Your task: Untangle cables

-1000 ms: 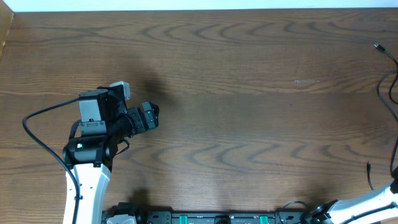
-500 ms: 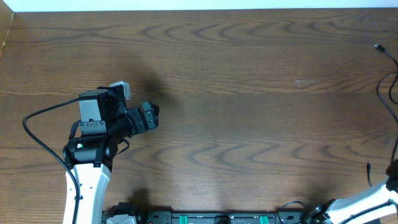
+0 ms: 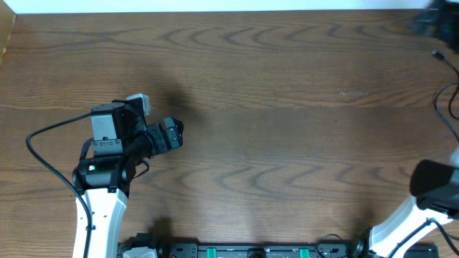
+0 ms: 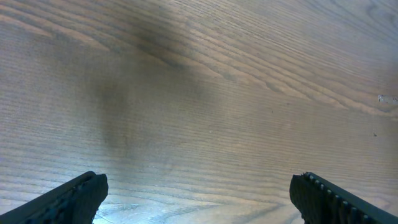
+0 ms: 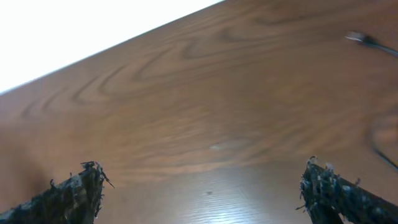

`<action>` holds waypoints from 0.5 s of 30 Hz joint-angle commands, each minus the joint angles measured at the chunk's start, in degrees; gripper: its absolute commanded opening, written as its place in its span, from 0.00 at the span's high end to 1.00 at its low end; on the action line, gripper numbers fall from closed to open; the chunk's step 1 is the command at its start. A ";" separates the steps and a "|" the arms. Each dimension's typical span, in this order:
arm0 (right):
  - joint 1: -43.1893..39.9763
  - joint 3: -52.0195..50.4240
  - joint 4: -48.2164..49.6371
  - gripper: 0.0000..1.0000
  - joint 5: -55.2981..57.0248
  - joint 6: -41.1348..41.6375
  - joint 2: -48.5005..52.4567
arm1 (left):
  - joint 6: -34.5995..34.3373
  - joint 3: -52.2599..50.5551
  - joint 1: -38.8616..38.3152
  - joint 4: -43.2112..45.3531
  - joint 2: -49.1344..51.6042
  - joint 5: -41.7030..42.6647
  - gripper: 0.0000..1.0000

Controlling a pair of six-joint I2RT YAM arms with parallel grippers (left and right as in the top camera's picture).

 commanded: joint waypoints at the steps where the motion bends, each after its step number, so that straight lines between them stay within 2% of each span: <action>1: 6.32 -0.22 -0.48 0.01 -0.37 -2.16 0.98 | 0.55 0.52 0.24 -0.13 0.11 0.46 0.02; 7: 16.41 -0.22 -2.25 0.01 -0.96 -2.14 2.25 | 0.55 0.52 0.24 -0.13 0.11 0.46 0.02; 15: 24.96 -0.22 -2.25 0.01 -0.94 -2.14 2.25 | 0.55 0.52 0.24 -0.13 0.11 0.46 0.02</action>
